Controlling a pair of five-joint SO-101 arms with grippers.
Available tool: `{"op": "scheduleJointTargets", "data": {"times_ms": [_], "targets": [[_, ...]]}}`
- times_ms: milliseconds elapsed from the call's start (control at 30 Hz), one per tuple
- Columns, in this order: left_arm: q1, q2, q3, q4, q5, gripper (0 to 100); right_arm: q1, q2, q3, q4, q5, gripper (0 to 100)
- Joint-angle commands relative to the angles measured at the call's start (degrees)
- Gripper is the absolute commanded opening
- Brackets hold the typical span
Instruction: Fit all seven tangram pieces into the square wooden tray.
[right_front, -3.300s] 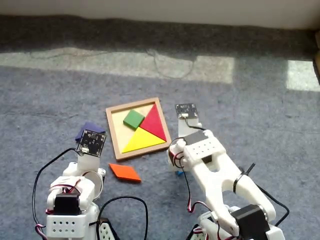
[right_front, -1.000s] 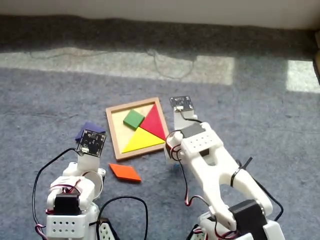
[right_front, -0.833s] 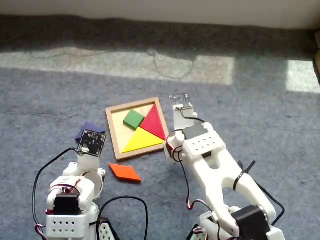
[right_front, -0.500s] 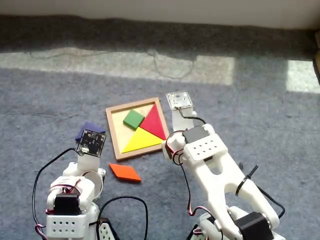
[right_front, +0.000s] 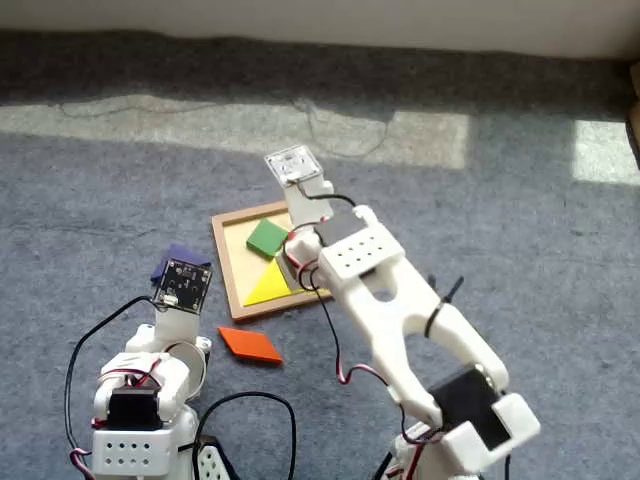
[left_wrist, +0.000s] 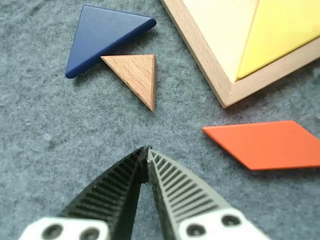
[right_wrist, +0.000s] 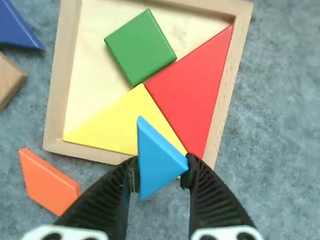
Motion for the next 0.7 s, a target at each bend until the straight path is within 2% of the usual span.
{"op": "scheduleJointTargets", "data": {"times_ms": [0,100,233,300,467,667], "targets": [[-0.6,-0.5,1.1,0.2,-0.3,0,-0.7,7.1,-9.5,-0.7,0.5,5.9],[-0.6,-0.5,1.1,0.2,-0.3,0,-0.5,12.3,-15.2,2.4,0.5,7.8],[-0.6,-0.5,1.1,0.2,-0.3,0,-0.4,16.3,-25.0,10.7,0.5,20.2],[-0.6,-0.5,1.1,0.2,-0.3,0,-0.5,17.4,-29.6,14.0,0.5,23.0],[-0.6,-0.5,1.1,0.2,-0.3,0,-0.6,17.6,-36.9,21.8,0.8,18.7],[-0.6,-0.5,1.1,0.2,-0.3,0,-0.3,18.1,-35.1,22.6,1.1,7.7]]}}
